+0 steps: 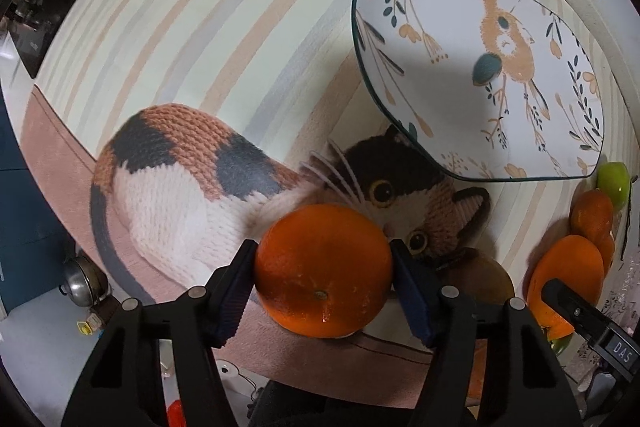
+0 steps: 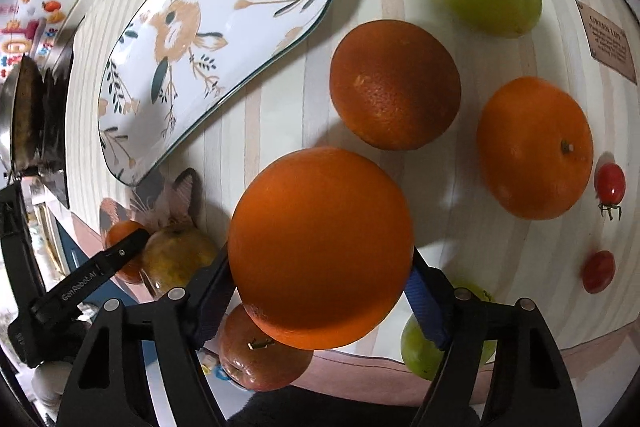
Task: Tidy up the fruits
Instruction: 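Carry both oranges onto the floral plate and open both tools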
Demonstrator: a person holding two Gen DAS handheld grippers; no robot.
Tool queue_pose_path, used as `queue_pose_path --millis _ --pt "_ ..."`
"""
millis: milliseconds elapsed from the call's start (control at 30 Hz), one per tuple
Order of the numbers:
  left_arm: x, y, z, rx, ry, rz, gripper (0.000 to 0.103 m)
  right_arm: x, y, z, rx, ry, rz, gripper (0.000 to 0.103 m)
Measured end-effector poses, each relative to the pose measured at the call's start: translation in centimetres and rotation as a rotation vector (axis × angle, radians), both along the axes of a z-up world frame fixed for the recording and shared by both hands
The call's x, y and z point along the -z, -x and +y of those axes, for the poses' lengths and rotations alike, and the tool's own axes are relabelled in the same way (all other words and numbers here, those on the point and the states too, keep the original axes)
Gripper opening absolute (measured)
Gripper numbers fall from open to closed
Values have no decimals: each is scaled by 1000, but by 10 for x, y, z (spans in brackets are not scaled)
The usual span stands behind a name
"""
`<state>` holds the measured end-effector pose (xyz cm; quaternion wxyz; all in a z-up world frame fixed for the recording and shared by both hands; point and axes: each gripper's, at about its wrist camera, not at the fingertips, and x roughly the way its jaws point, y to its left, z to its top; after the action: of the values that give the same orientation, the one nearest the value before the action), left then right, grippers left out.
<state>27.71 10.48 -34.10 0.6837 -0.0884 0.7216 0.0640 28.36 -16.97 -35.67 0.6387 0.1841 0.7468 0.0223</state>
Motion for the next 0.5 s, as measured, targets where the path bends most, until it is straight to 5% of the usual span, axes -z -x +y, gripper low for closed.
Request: queue_pose_path --millis 267,500 --pt "-62 2 -15 40 44 -108 63 -28 1 26 -56 -47 -57 79" --pt "-101 -67 -39 52 140 -161 63 -66 -62 35 -142 -55 -157 79"
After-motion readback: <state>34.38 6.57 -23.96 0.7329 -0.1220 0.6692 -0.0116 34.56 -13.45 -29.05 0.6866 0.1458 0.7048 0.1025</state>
